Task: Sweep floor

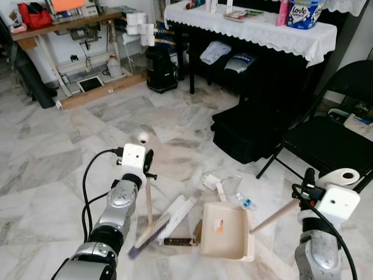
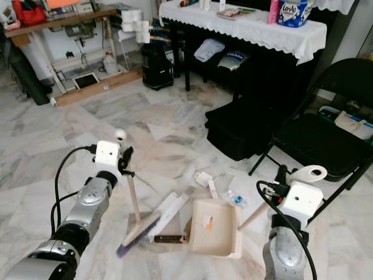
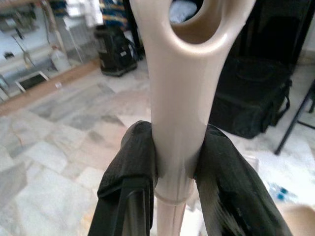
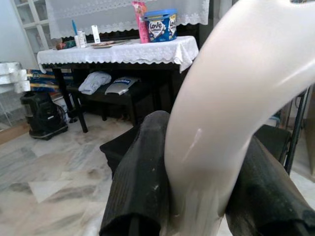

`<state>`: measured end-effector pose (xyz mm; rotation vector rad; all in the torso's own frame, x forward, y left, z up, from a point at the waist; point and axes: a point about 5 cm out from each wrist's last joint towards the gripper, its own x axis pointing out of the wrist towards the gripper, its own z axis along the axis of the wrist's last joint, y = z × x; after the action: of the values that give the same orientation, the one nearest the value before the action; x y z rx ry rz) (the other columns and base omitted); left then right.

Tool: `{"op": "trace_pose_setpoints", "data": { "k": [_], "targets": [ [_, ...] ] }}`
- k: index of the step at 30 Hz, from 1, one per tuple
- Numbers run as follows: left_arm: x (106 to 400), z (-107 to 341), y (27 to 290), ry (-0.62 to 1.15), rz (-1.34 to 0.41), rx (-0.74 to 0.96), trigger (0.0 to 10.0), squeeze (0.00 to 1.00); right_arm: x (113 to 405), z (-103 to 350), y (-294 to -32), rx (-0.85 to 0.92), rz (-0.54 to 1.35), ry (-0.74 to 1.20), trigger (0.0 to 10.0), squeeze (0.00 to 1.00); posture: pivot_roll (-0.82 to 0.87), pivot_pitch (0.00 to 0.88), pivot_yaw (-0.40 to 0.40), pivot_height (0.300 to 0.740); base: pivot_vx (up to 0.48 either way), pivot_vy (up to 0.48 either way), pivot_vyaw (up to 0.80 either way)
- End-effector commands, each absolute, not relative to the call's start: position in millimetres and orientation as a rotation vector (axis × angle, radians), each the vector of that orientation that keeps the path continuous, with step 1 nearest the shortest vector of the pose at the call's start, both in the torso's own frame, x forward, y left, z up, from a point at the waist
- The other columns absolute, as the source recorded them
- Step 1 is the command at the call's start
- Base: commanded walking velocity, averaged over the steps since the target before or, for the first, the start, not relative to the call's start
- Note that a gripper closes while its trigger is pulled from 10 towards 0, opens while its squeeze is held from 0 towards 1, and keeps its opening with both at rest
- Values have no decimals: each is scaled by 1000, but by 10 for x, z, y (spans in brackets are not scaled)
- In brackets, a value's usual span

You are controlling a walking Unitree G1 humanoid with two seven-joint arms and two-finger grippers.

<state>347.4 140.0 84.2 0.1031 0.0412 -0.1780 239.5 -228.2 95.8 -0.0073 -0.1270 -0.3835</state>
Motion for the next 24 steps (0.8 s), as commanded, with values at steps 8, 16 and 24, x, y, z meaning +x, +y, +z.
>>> {"op": "trace_pose_setpoints", "data": {
  "k": [8, 16, 24],
  "targets": [
    [3526, 878, 1298, 41, -231, 99, 10000, 0, 2410, 1110, -2263, -10, -372, -187, 10000, 0, -250, 32, 49, 740, 0, 0, 0],
    [3530, 864, 1251, 61, -278, 98, 10000, 0, 2405, 1109, -2263, -11, -371, -183, 10000, 0, -250, 39, 49, 740, 0, 0, 0],
    [3510, 841, 1203, 86, -426, 178, 10000, 0, 2411, 1099, -2262, -9, -369, -177, 10000, 0, -240, 45, 51, 740, 0, 0, 0]
  ]
}}
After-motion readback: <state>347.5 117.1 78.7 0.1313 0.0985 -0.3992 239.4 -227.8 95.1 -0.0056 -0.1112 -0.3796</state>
